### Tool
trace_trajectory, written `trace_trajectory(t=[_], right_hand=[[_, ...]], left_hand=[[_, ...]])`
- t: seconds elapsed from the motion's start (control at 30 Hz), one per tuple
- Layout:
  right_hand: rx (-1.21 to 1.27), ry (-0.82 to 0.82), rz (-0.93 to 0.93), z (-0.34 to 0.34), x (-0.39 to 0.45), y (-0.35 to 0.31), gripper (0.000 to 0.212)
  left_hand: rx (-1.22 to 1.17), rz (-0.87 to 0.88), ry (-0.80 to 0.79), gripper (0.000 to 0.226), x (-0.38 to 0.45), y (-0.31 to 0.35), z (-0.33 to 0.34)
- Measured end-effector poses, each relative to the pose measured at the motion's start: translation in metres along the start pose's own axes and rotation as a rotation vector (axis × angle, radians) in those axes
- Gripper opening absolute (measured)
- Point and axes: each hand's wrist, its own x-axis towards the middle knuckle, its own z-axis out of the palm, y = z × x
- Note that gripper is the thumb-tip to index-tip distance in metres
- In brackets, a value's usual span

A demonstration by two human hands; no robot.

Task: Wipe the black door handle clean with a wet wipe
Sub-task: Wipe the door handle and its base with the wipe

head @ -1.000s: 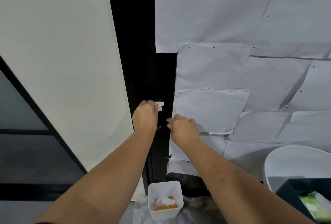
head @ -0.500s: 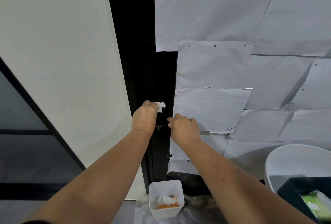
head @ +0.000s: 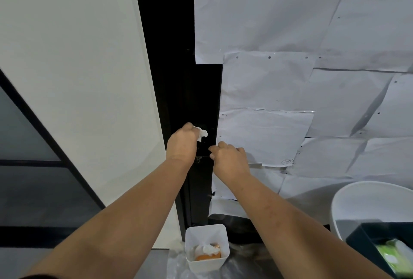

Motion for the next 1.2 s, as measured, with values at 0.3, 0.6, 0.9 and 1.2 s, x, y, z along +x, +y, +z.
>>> trace_trajectory(t=[0.3,0.6,0.9,1.2], right_hand=[[0.004,-0.001,-0.006,-0.002,0.0,0.0,0.027],[0.002,0.005,-0.013,-0.002,-0.001,0.001,0.03],[0.003,0.011,-0.026,-0.001,0.0,0.003,0.027],[-0.008,0.029,-0.044,0.0,0.0,0.005,0.02]], left_hand=[[0.025,0.171,0.243,0.017,-0.031,-0.012,0.004],[-0.105,0.107,0.374,0.03,-0.036,-0.01,0.0],[-0.011,0.171,0.304,0.015,-0.012,-0.002,0.009],[0.197,0.398,0.147,0.027,0.0,0.004,0.018]])
